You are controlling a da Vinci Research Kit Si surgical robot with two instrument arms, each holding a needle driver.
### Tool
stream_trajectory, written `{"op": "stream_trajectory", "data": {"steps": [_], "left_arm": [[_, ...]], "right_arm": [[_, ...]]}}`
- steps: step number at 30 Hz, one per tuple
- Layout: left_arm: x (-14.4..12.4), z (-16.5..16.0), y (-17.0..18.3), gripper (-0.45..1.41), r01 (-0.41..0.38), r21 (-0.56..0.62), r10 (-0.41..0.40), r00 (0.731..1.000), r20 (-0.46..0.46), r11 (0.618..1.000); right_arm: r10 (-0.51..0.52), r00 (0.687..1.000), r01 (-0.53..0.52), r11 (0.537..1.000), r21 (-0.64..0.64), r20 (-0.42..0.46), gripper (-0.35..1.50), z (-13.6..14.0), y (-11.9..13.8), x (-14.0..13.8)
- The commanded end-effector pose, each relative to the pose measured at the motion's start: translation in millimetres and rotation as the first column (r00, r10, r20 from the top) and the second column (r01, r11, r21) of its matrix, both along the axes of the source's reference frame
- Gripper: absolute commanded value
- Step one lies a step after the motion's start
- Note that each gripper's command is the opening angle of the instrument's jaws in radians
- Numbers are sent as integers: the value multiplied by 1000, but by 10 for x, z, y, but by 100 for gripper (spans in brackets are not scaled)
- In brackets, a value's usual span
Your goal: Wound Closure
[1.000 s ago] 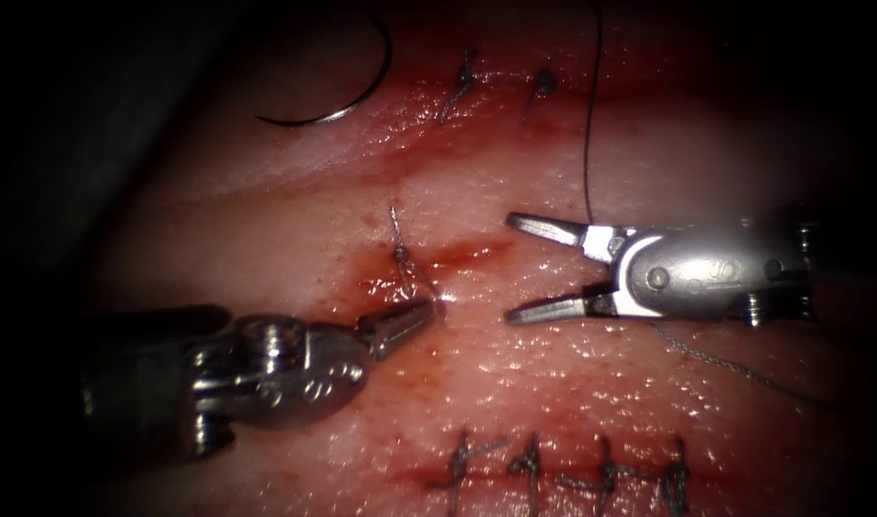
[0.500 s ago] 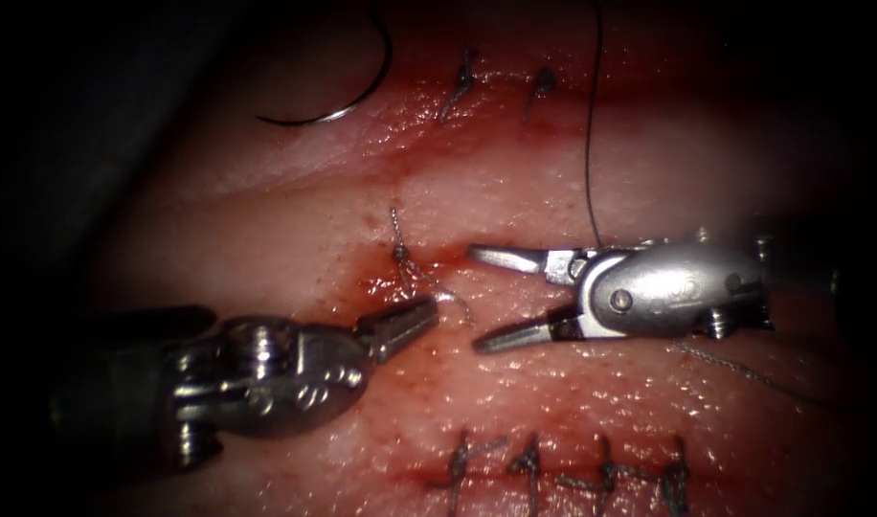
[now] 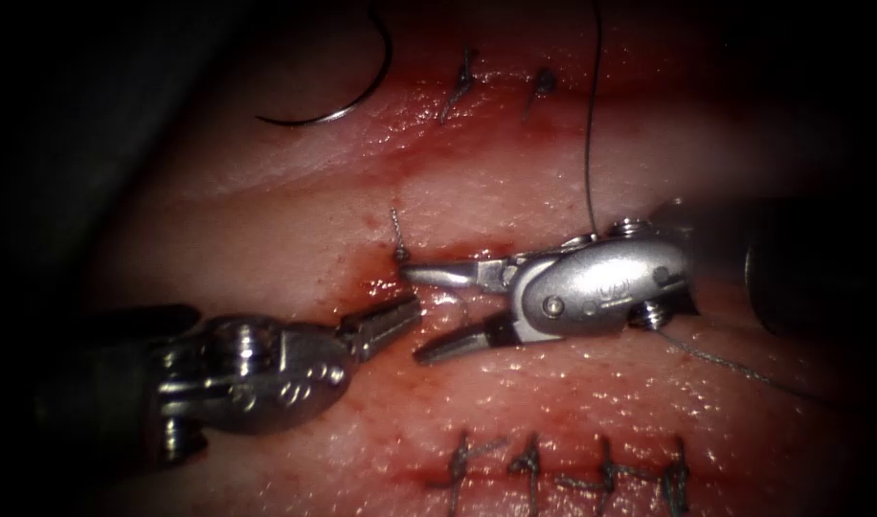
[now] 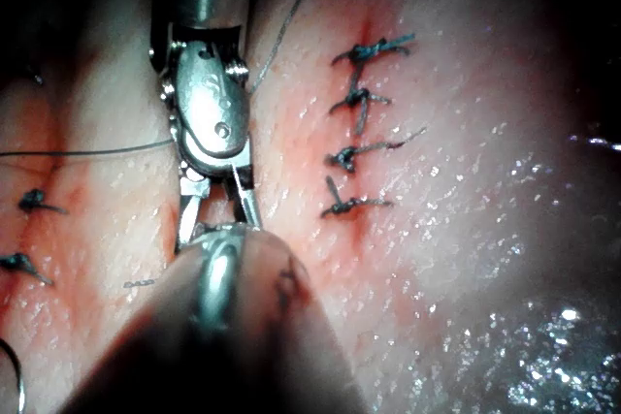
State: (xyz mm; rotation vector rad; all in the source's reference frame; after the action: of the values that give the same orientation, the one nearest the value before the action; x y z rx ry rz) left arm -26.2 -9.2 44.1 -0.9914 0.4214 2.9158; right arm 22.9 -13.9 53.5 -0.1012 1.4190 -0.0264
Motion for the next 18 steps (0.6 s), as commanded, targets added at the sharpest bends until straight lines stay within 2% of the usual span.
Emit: {"op": "stream_trajectory", "data": {"steps": [1,2,3,4,6,8,10,12,16,18], "left_arm": [[-12,13,-2,15,2,-2,-2,1000,-4,1000],[-12,13,-2,15,2,-2,-2,1000,-4,1000],[-16,16,-3,25,-13,-19,13,1000,-14,1000],[-23,23,-8,42,-48,-57,46,998,-42,997],[-26,26,-9,49,-54,-69,51,998,-48,996],[-36,36,-12,64,-112,-75,108,993,-52,991],[-39,39,-12,66,-131,-67,128,991,-48,989],[-48,47,-13,66,-200,-74,198,979,-38,977],[-53,53,-12,64,-219,-76,216,976,-38,973],[-52,57,-8,54,-221,-77,219,975,-35,972]], "right_arm": [[13,1000,-13,1000,5,15,105,0,2,-13],[13,1000,-13,1000,5,15,105,0,2,-13],[18,1000,-19,1000,6,22,115,-2,3,-18],[35,998,-36,999,9,46,133,-8,7,-32],[39,998,-40,999,10,47,133,-10,7,-37],[44,998,-45,999,15,48,133,-17,7,-52],[45,998,-46,999,15,47,133,-19,6,-55],[57,997,-57,998,12,53,133,-21,4,-63],[61,997,-62,998,12,54,133,-20,4,-65],[64,997,-65,998,11,52,135,-20,4,-64]]}}
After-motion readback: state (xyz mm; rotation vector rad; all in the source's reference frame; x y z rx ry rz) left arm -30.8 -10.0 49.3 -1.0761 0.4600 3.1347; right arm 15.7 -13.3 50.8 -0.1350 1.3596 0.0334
